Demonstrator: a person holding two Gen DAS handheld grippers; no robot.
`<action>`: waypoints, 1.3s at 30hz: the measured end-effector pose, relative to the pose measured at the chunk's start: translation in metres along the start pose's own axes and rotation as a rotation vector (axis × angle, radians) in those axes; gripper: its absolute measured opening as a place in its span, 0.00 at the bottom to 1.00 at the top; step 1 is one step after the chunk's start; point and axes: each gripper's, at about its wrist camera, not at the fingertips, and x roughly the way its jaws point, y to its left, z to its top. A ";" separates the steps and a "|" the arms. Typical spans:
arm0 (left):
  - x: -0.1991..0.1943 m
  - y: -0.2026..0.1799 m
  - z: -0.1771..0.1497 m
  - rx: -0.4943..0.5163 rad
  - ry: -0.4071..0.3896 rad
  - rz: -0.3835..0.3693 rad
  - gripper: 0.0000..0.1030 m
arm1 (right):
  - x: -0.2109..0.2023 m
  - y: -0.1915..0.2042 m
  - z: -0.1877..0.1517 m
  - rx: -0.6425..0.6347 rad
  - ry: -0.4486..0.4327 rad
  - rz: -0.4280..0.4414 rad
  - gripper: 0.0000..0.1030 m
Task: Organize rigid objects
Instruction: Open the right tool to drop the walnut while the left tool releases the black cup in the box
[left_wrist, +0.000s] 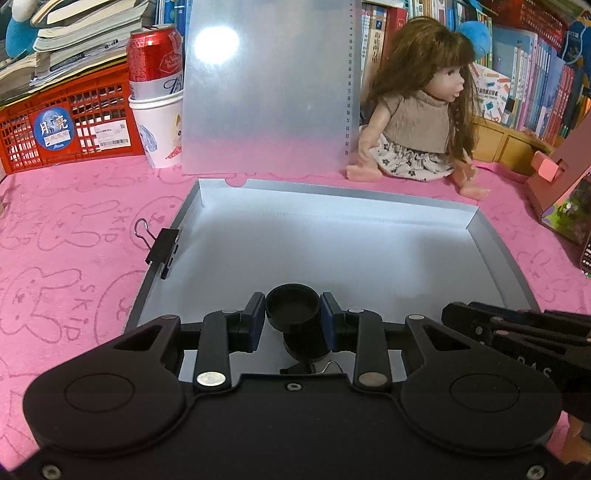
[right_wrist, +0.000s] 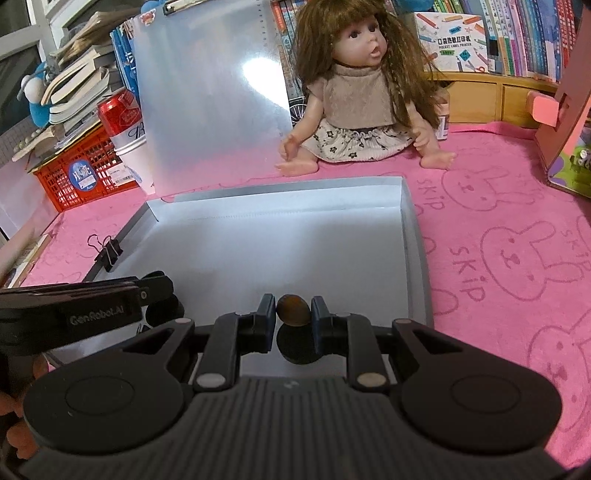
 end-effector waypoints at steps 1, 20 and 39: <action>0.001 -0.001 -0.001 0.004 0.001 0.002 0.30 | 0.000 0.000 0.000 -0.003 -0.001 -0.001 0.24; 0.002 -0.004 -0.005 0.025 -0.018 0.003 0.30 | 0.001 -0.005 0.000 0.026 -0.014 0.029 0.28; -0.038 0.001 -0.009 0.023 -0.080 -0.035 0.66 | -0.035 -0.010 -0.004 0.042 -0.105 0.067 0.71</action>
